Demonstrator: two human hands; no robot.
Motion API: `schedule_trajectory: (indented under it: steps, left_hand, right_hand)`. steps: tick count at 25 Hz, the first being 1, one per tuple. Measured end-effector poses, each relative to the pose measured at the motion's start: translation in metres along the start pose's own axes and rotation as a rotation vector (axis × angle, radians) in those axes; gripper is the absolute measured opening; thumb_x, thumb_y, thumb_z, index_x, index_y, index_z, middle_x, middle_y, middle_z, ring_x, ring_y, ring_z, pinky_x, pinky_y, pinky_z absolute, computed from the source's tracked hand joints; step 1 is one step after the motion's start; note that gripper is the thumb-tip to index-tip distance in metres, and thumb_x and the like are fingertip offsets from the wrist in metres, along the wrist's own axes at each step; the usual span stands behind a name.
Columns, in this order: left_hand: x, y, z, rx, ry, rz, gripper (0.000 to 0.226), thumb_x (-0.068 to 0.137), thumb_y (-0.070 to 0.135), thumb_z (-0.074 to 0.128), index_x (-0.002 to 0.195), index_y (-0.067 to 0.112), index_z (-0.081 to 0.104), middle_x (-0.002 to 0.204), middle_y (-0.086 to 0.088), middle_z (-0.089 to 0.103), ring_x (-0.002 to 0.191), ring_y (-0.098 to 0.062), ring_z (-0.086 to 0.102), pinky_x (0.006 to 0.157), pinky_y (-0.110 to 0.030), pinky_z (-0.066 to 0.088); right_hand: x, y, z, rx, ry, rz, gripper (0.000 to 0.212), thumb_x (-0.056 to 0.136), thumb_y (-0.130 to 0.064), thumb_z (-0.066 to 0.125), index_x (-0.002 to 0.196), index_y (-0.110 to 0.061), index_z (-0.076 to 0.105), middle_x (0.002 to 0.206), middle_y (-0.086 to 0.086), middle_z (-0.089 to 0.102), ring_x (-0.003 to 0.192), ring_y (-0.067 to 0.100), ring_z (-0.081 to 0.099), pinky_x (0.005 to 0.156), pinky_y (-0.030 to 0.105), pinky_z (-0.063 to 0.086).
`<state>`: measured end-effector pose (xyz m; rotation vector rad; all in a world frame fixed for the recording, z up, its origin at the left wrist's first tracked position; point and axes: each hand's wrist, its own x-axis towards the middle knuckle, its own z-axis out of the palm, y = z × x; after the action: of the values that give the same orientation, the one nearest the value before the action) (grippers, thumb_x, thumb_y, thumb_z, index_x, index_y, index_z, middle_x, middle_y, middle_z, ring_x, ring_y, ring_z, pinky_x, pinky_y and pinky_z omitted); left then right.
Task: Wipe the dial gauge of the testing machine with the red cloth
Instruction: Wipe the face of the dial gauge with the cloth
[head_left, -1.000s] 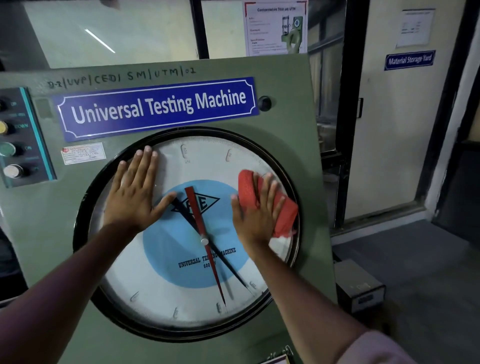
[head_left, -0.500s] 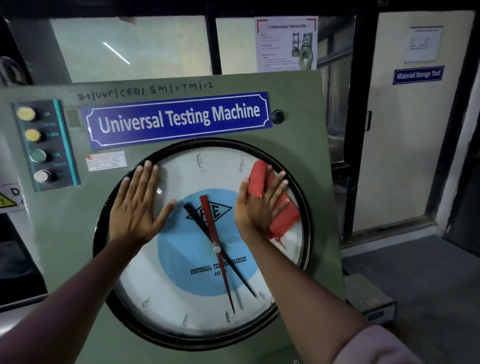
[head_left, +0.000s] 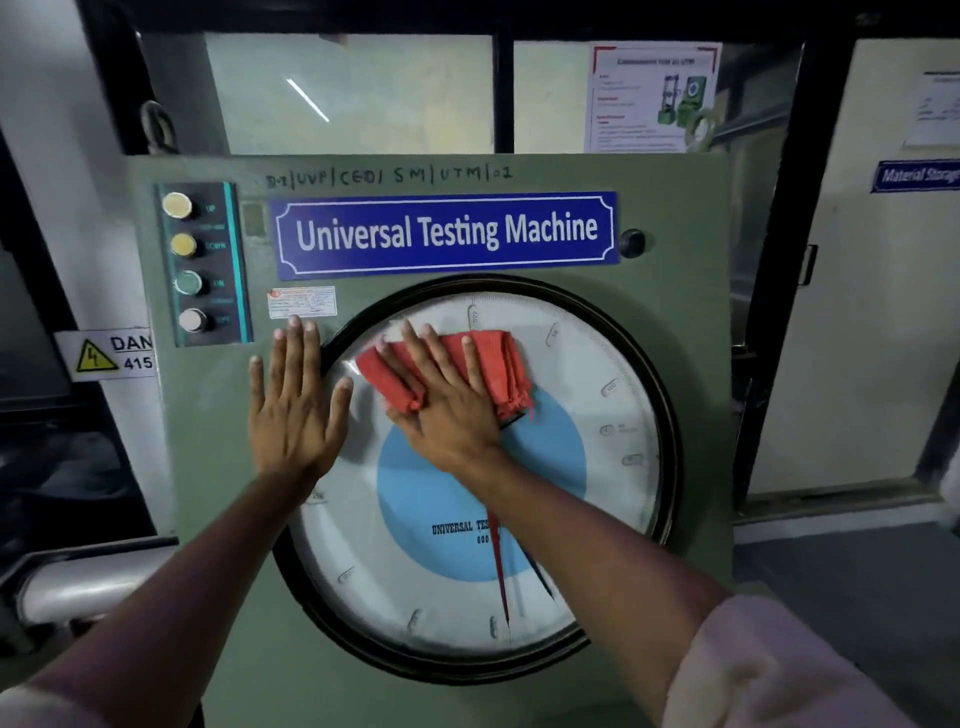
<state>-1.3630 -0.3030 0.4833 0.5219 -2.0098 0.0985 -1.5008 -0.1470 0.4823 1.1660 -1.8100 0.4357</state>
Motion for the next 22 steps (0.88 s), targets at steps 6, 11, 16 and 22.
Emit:
schedule_trajectory:
  steps: [6,11,16,22]
  left_hand:
    - [-0.002,-0.011,-0.005,-0.049,-0.134,0.038,0.093,0.101,0.064,0.035,0.172,0.011,0.006,0.181,-0.006,0.002,0.168,-0.031,0.01,0.133,-0.053,0.015]
    - [-0.018,-0.027,0.005,-0.017,-0.124,0.071,0.092,0.103,0.062,0.038,0.172,0.013,0.002,0.181,-0.004,-0.004,0.168,-0.029,0.005,0.134,-0.052,0.014]
    - [-0.037,-0.036,0.012,0.204,-0.027,0.219,0.082,0.106,0.058,0.037,0.172,0.014,0.017,0.18,-0.008,0.009,0.167,-0.033,0.013,0.135,-0.048,0.007]
    - [-0.08,-0.031,0.028,0.195,-0.012,0.284,0.084,0.107,0.059,0.038,0.17,0.007,0.021,0.18,-0.009,0.016,0.167,-0.024,0.018,0.137,-0.042,0.008]
  right_hand:
    - [-0.03,0.096,-0.028,-0.103,-0.022,0.39,0.072,0.107,-0.061,0.027,0.17,-0.032,0.01,0.179,0.005,0.003,0.164,0.027,0.0,0.13,0.061,0.008]
    - [-0.003,0.02,0.002,-0.032,0.071,0.36,0.073,0.106,-0.059,0.032,0.17,-0.031,0.013,0.179,0.003,0.008,0.166,0.026,0.004,0.131,0.059,0.0]
    - [-0.065,0.034,0.001,-0.078,-0.043,-0.026,0.073,0.104,-0.056,0.049,0.168,-0.039,0.02,0.178,-0.008,0.012,0.165,0.013,0.009,0.133,0.054,0.006]
    - [-0.017,0.073,-0.023,-0.075,0.006,0.374,0.07,0.108,-0.059,0.027,0.17,-0.033,0.008,0.18,0.002,0.002,0.166,0.026,0.003,0.132,0.059,0.003]
